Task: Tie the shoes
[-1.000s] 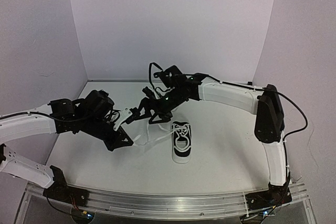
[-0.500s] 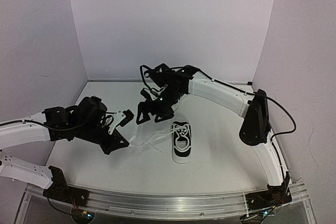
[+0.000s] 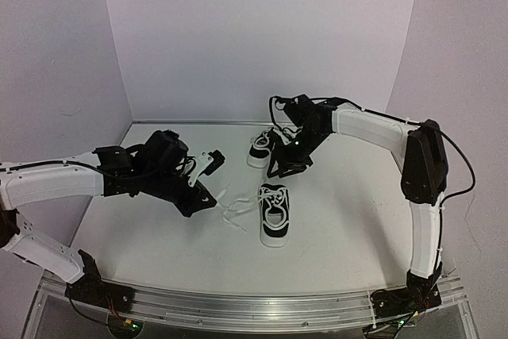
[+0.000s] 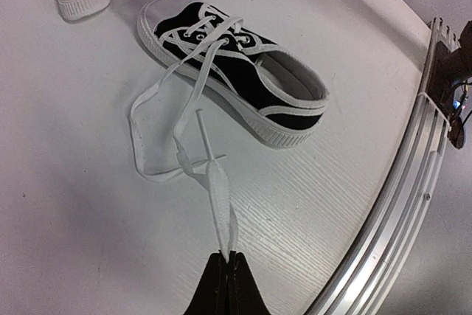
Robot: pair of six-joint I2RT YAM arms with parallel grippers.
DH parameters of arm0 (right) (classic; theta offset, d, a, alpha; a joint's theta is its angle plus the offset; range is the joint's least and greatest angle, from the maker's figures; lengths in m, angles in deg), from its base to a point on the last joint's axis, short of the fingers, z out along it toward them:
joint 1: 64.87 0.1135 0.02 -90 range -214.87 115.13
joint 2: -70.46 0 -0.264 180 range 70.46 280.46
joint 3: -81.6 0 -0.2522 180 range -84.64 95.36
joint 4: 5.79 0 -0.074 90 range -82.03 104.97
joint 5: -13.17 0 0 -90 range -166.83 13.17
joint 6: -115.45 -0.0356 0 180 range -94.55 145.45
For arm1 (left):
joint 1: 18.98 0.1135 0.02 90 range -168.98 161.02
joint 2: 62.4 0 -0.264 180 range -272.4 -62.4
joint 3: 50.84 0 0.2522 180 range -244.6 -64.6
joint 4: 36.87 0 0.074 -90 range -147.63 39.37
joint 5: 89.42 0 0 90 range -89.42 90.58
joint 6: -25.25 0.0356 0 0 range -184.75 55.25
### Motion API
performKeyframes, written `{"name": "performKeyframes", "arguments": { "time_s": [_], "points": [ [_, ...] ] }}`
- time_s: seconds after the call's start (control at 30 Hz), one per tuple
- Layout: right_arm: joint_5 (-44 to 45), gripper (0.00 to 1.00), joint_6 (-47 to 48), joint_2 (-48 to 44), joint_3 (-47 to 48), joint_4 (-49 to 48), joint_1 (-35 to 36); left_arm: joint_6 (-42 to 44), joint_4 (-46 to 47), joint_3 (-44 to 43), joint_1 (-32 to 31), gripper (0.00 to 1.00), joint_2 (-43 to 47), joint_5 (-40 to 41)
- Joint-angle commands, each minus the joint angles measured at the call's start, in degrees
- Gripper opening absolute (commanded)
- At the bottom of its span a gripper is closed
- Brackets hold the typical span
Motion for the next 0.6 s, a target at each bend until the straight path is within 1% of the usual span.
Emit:
{"name": "performKeyframes", "arguments": {
  "time_s": [0.0, 0.13, 0.27, 0.47, 0.57],
  "points": [
    [-3.3, 0.40, 5.7, -1.1, -1.9, -1.1, 1.9, -2.9, 3.3, -6.0, 3.3, 0.00, -4.2, -2.2],
    [-3.9, 0.43, 6.7, 0.1, -3.1, -2.4, 1.9, -4.8, 4.6, -8.7, 6.3, 0.00, -7.3, -5.1],
    [-4.0, 0.43, 7.5, 1.6, -3.0, -3.2, 1.9, -6.4, 7.2, -10.3, 8.6, 0.00, -9.4, -7.1],
    [-2.5, 0.46, 8.6, 3.6, -2.7, -3.7, 1.9, -6.6, 8.3, -12.8, 9.6, 0.00, -12.7, -9.3],
    [-2.3, 0.45, 9.0, 4.1, -2.7, -3.7, 1.9, -6.8, 9.0, -13.8, 9.8, 0.00, -14.3, -9.7]
  ]
}}
